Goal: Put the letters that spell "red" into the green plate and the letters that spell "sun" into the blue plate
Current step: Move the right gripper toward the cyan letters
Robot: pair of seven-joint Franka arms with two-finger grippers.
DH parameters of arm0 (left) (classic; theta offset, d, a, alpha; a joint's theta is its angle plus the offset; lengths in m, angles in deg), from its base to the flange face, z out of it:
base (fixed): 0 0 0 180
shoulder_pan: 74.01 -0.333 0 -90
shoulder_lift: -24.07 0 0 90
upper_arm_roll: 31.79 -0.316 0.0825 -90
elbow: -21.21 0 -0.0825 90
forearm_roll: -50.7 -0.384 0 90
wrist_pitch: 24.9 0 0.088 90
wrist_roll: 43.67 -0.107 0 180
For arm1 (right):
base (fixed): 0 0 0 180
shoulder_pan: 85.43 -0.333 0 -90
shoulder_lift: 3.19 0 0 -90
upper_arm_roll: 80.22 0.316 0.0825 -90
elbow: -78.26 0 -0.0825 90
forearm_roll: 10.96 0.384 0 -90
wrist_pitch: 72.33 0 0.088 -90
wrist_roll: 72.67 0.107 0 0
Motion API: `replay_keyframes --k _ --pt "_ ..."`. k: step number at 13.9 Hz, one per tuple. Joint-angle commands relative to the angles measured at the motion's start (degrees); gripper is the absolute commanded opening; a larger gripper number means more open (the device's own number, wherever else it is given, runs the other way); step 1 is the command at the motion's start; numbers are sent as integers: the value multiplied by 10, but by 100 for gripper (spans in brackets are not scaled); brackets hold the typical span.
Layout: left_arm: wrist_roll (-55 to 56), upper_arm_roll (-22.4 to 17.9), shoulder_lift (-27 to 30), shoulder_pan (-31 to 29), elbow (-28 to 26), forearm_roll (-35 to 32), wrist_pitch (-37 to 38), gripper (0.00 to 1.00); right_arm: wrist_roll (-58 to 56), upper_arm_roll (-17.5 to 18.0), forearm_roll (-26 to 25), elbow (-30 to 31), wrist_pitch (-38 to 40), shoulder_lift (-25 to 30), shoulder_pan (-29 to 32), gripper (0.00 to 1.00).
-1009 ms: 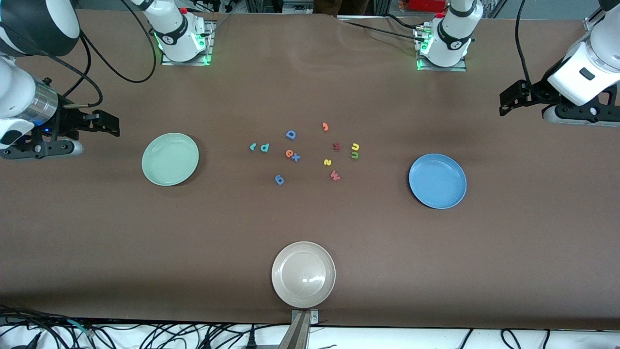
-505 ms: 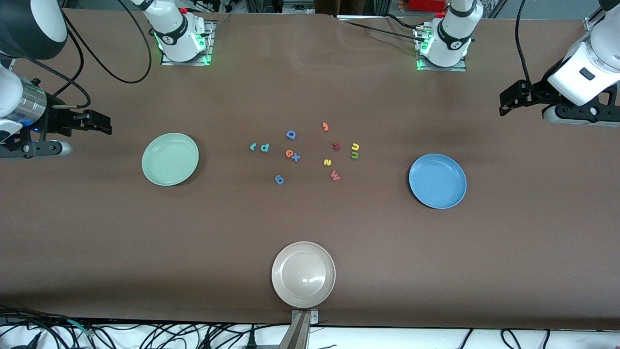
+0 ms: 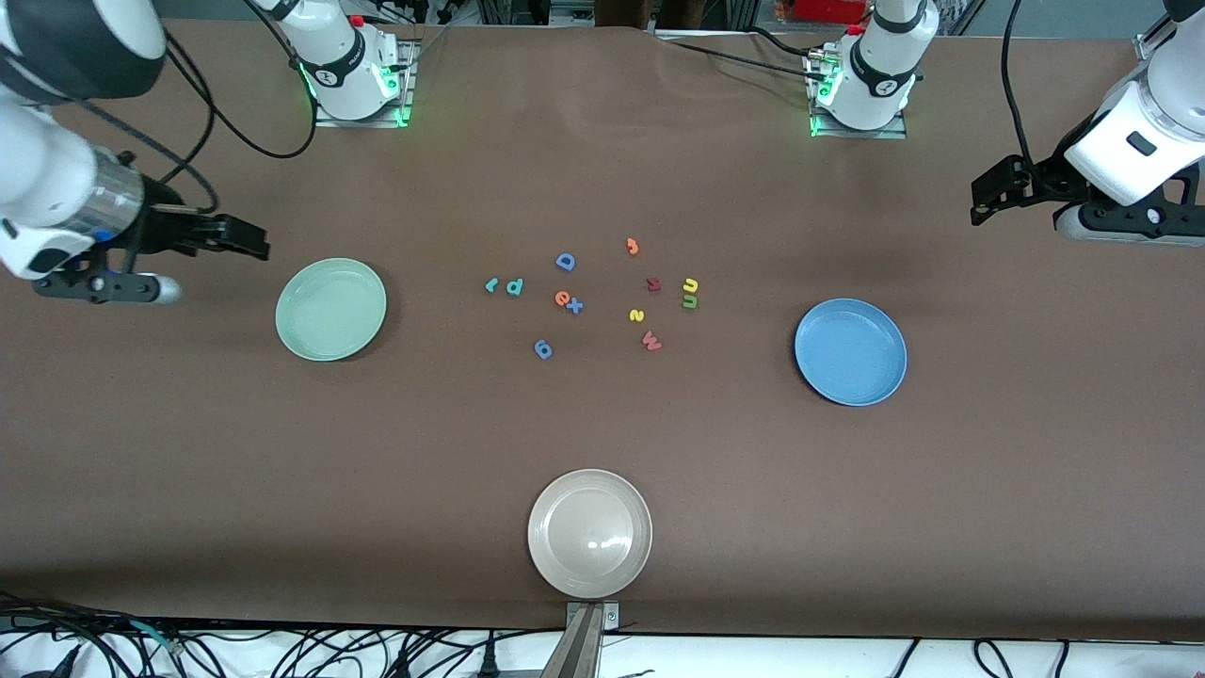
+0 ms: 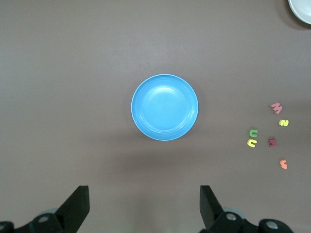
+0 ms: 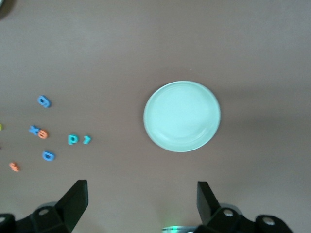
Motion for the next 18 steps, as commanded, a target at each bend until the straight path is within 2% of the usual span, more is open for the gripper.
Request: replay_keyframes --k 1,6,9,12,14,16,18 --pt "0 1 -3 2 16 -13 14 100 122 41 5 10 -27 -3 -20 99" --pt "0 1 -4 1 16 -13 14 100 238 43 2 35 -98 -57 -97 99" --pt "1 1 -4 0 16 -13 14 100 245 43 1 127 -193 -58 -103 99" --pt "2 1 -4 -2 16 -12 14 100 244 45 -1 203 -251 -62 -107 99" --pt "7 0 -4 -5 15 1 19 100 245 45 -2 227 -262 -76 -140 99" --pt "7 0 -6 -4 13 5 18 100 246 45 -2 247 -288 -91 -144 99" --pt "8 1 -22 3 13 7 14 100 246 45 -2 295 -366 -99 -144 99"
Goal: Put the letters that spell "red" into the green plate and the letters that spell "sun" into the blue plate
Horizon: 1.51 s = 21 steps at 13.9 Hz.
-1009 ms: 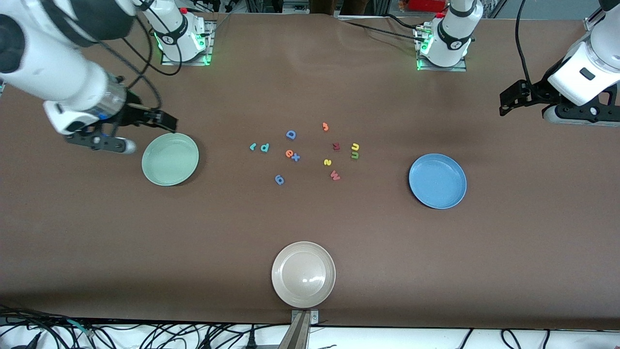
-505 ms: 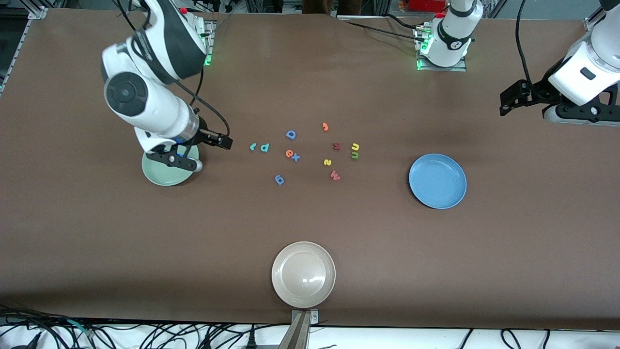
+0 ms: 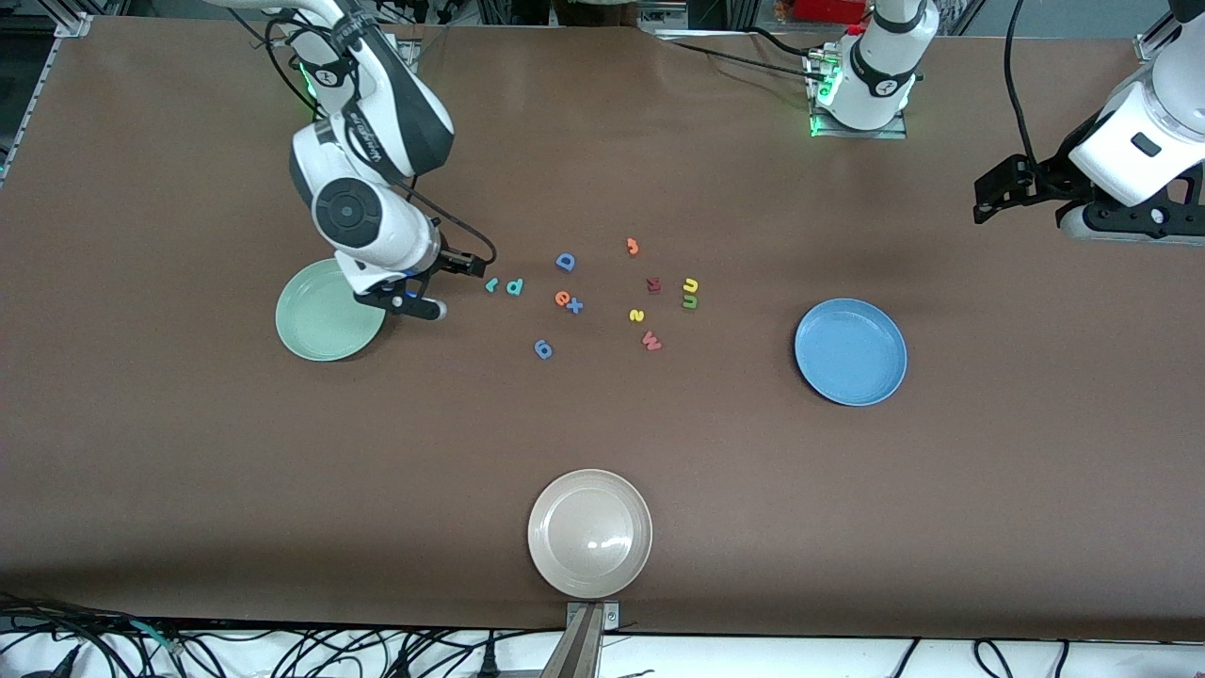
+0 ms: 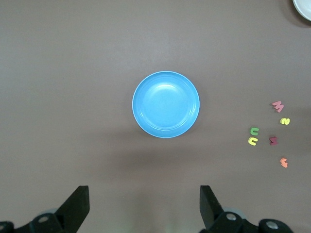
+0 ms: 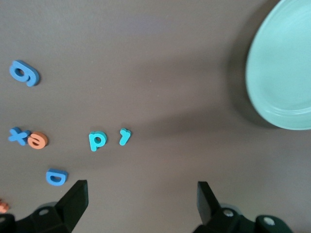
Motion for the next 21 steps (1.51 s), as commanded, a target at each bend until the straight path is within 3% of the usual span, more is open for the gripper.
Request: replay_keyframes --k 1,7,11,15,18,20,21 --pt "5 2 -25 7 14 9 6 100 5 -1 -1 67 -101 -9 1 99" --pt "10 5 -108 43 9 58 -4 100 53 -2 0 70 -172 -78 -32 99" --pt "82 7 -177 96 -37 58 -115 100 54 -4 -1 71 -206 -104 -32 95" --pt "126 26 -177 131 -113 71 -198 100 54 -6 -1 72 -203 -100 -31 95" --pt "176 62 -175 138 -172 79 -284 100 55 -10 -2 72 -199 -94 -30 95" --pt "220 86 -183 140 -189 75 -315 100 54 -10 -2 73 -199 -94 -30 81" --pt "228 90 -188 141 -194 72 -323 100 55 -10 -2 73 -199 -94 -30 80"
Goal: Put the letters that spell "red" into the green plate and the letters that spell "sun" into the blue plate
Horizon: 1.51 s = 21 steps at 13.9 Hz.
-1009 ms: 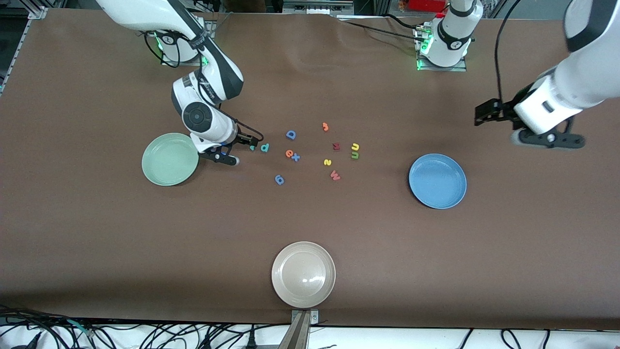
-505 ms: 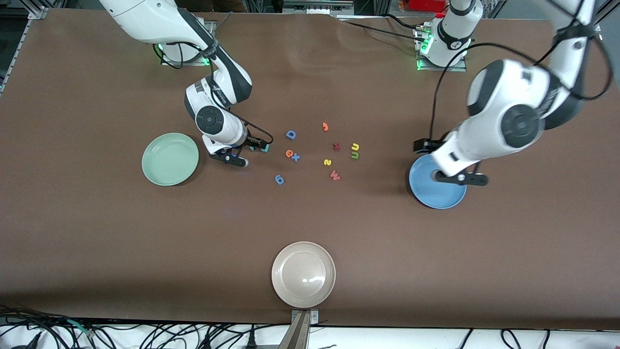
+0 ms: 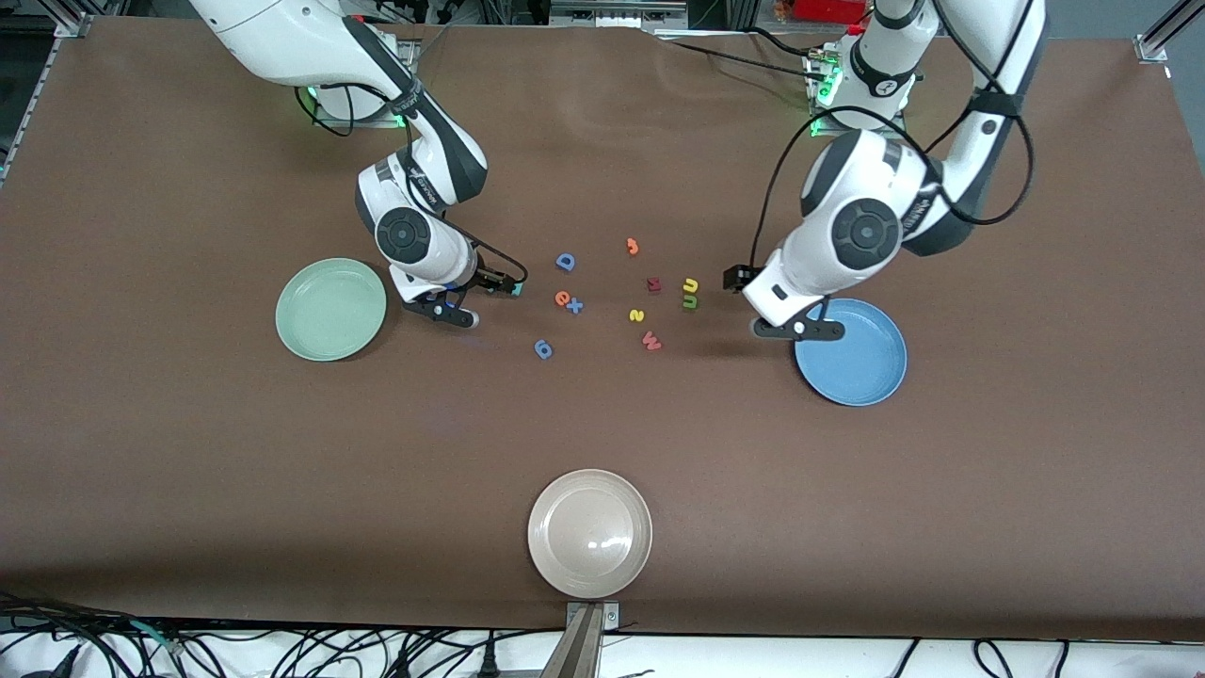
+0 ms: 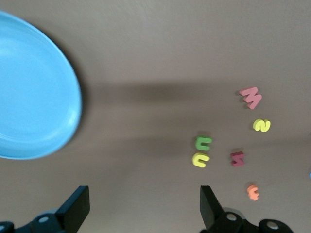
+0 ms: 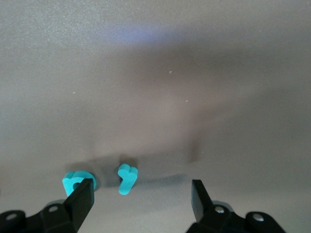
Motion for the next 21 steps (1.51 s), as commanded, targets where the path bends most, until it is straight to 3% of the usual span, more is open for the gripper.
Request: replay_keyframes --k 1,2,13,17,20,21 --pt "26 9 3 5 -37 9 -36 100 9 -1 -2 3 0 4 -1 71" --pt "27 10 1 16 -54 9 -64 99 9 0 -1 3 0 3 -1 65" --pt "46 11 -73 75 -114 8 -251 95 27 0 -1 -1 -25 -14 -11 65" --pt "48 11 -85 87 -122 5 -271 93 27 0 -1 -1 -25 -14 -11 38" --pt "48 11 -92 89 -132 -4 -290 92 27 0 -1 -1 -24 -14 -11 1" --pt "48 11 -94 89 -135 -5 -301 91 27 0 -1 -2 -24 -14 -11 0"
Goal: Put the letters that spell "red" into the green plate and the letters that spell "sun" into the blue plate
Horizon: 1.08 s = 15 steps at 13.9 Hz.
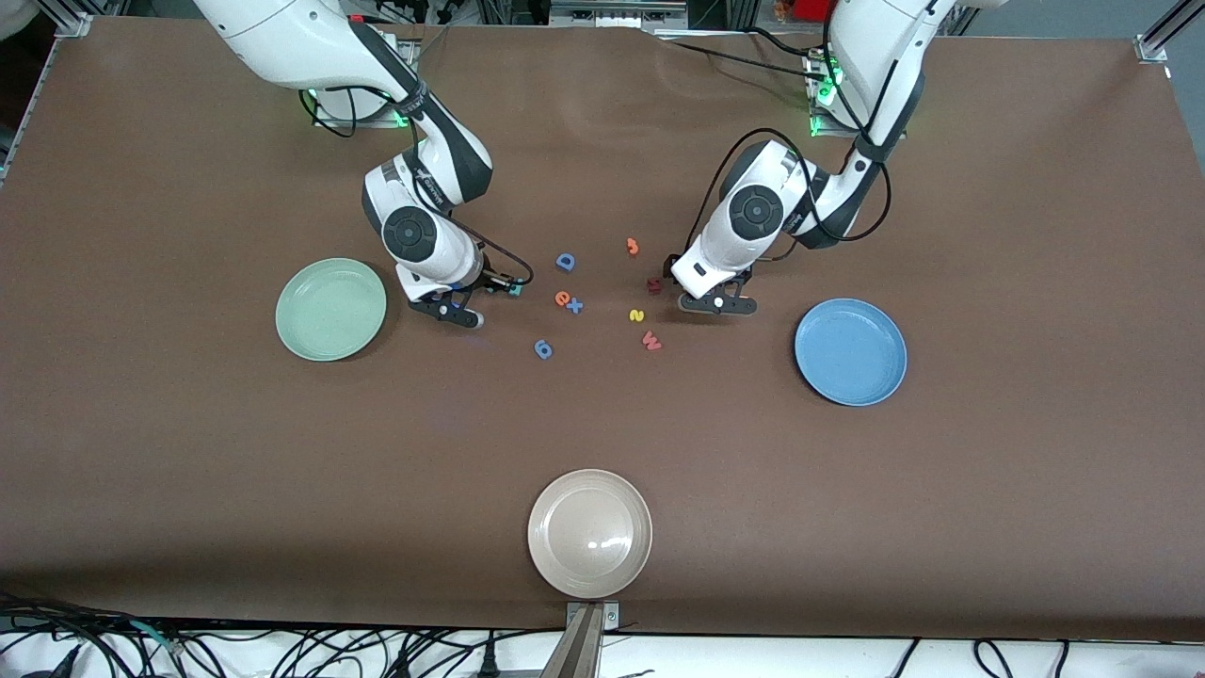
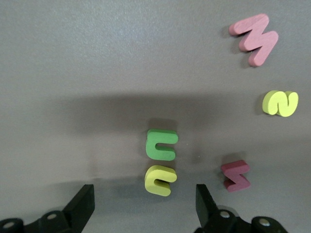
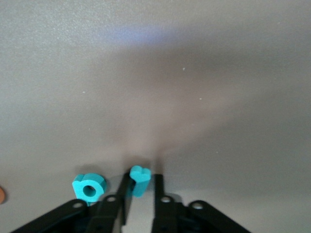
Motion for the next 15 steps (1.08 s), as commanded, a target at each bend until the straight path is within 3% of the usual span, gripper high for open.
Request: replay_keyframes --k 1,5,8,11,15 --pt "3 -4 -7 6 -11 -5 -30 89 9 -1 -1 1 -5 -5 -4 0" --pt "3 -4 -12 15 -11 -5 -34 62 6 -4 0 -7 25 27 2 0" --pt "4 -4 -10 15 -11 -5 -34 35 2 -24 -1 -83 199 70 3 0" --pt "8 -4 -9 14 -11 -5 -34 33 -28 -64 -4 -170 367 93 3 0" --pt "8 -4 -7 12 -11 -5 -32 31 -181 -170 -3 -189 466 135 3 0"
